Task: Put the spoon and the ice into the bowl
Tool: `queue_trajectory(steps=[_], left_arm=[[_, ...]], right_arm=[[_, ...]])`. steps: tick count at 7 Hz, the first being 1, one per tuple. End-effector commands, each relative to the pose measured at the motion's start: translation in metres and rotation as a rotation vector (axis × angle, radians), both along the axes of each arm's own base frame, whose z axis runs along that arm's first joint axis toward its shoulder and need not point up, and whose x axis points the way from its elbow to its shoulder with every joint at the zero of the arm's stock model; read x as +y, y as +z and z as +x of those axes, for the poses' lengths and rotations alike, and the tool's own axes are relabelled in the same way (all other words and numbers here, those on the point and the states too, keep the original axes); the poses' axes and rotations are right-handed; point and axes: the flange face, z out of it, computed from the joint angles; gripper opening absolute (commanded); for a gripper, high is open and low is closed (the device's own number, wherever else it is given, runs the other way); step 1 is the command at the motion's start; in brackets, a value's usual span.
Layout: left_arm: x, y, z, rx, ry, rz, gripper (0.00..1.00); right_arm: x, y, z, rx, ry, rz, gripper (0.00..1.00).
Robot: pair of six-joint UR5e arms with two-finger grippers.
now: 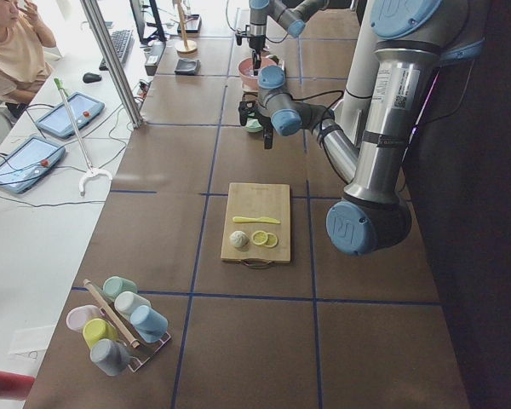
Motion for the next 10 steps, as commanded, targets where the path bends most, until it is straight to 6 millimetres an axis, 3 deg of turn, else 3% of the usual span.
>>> queue_trajectory(steps=[1, 2, 3, 5, 7, 9, 10], left_arm=[[0.003, 0.002, -0.006, -0.002, -0.003, 0.000, 1.00], [0.002, 0.003, -0.005, -0.003, -0.003, -0.001, 1.00], [0.002, 0.003, -0.005, -0.003, -0.003, -0.001, 1.00], [0.002, 0.004, -0.006, -0.004, -0.003, -0.002, 1.00], [0.002, 0.003, -0.006, -0.003, -0.004, 0.000, 1.00], [0.001, 0.003, -0.006, -0.004, -0.007, 0.000, 1.00], [0.001, 0.003, -0.007, -0.004, -0.008, 0.000, 1.00]], right_arm=[[0.011, -0.064, -0.093, -0.037, 0.112, -0.120, 0.01], [0.012, -0.076, -0.110, -0.040, 0.131, -0.140, 0.01], [0.009, -0.076, -0.115, -0.039, 0.139, -0.135, 0.02], [0.004, -0.086, -0.143, -0.046, 0.131, -0.130, 0.06], [0.005, -0.084, -0.144, -0.040, 0.124, -0.127, 0.64], [0.004, -0.085, -0.143, -0.042, 0.123, -0.122, 0.85], [0.002, -0.087, -0.138, -0.049, 0.126, -0.121, 0.86]])
